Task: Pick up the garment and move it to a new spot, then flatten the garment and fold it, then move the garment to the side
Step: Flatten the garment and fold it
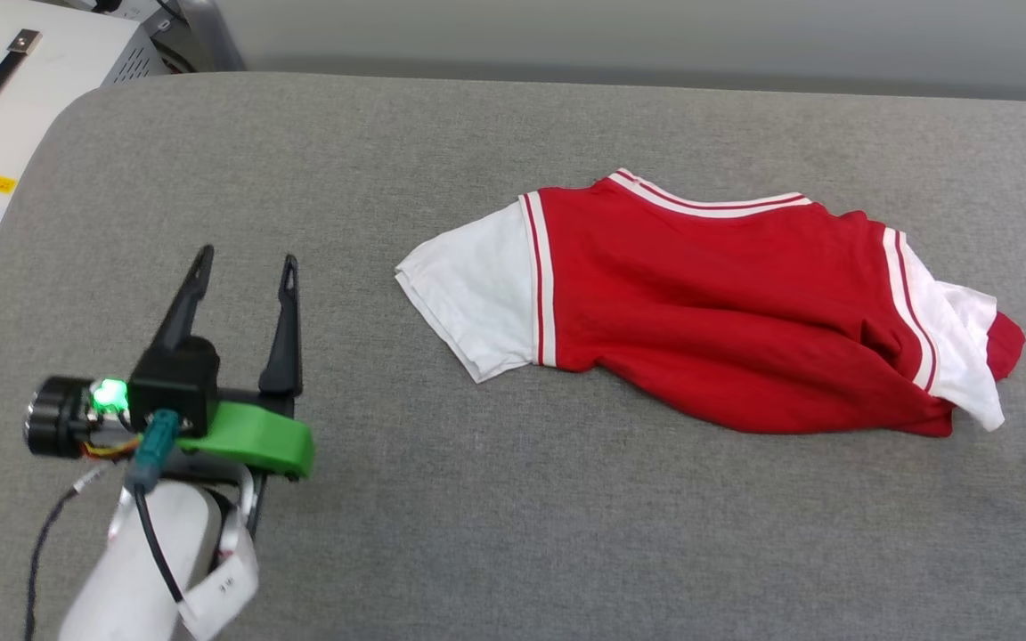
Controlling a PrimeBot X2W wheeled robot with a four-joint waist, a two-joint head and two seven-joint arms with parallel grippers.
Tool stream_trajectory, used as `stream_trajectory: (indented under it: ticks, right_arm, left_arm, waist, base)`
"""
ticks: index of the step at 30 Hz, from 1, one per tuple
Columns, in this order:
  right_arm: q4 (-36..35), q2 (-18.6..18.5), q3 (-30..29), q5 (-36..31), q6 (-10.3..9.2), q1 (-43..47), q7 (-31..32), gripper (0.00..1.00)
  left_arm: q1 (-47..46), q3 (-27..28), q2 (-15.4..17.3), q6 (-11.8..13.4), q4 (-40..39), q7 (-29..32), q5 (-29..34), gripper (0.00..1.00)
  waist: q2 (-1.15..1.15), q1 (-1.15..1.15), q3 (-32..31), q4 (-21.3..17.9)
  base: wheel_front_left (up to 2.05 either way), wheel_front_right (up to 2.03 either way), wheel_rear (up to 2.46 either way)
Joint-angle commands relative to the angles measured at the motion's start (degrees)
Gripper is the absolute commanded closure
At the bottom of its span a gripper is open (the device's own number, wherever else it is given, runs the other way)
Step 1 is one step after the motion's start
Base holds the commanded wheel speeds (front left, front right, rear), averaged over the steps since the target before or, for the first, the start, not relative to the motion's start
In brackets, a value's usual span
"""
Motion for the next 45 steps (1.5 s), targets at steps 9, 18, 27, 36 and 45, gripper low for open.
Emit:
stream_trajectory:
  ticks: [9,18,27,36,45]
  right_arm:
    - [-7.0,13.7,-3.4,-12.5,-0.04,3.2,-7.2,0.0]
    - [-7.8,16.7,-1.8,-15.1,-0.04,3.3,-6.7,0.0]
    - [-6.7,17.0,-0.2,-15.0,-0.04,0.0,-7.2,0.0]
    - [-4.8,16.7,1.0,-14.8,-0.04,-1.8,-8.1,0.0]
    - [-5.1,13.9,-1.9,-15.1,-0.04,-2.0,-7.6,0.0]
  left_arm:
    - [-18.4,-1.6,6.3,-11.7,4.0,14.3,-3.6,0.0]
    - [-34.0,-15.0,9.4,-15.2,11.4,46.2,-19.0,0.0]
    - [-40.9,-27.5,11.9,-15.2,19.4,56.7,-29.1,0.0]
    - [-39.8,-35.3,11.9,-15.2,28.3,54.6,-34.2,0.47]
    - [-40.9,-36.2,14.2,-15.2,29.5,40.2,-37.7,1.0]
  waist:
    - [0.0,0.0,2.1,-3.1]
    - [0.0,0.0,6.8,-5.9]
    - [0.0,0.0,11.8,-8.9]
    - [0.0,0.0,13.4,-9.4]
    - [0.0,0.0,9.0,-5.9]
  base:
    - [0.0,0.0,0.0]
    - [0.0,0.0,0.0]
    - [0.0,0.0,0.0]
    - [0.0,0.0,0.0]
    - [0.0,0.0,0.0]
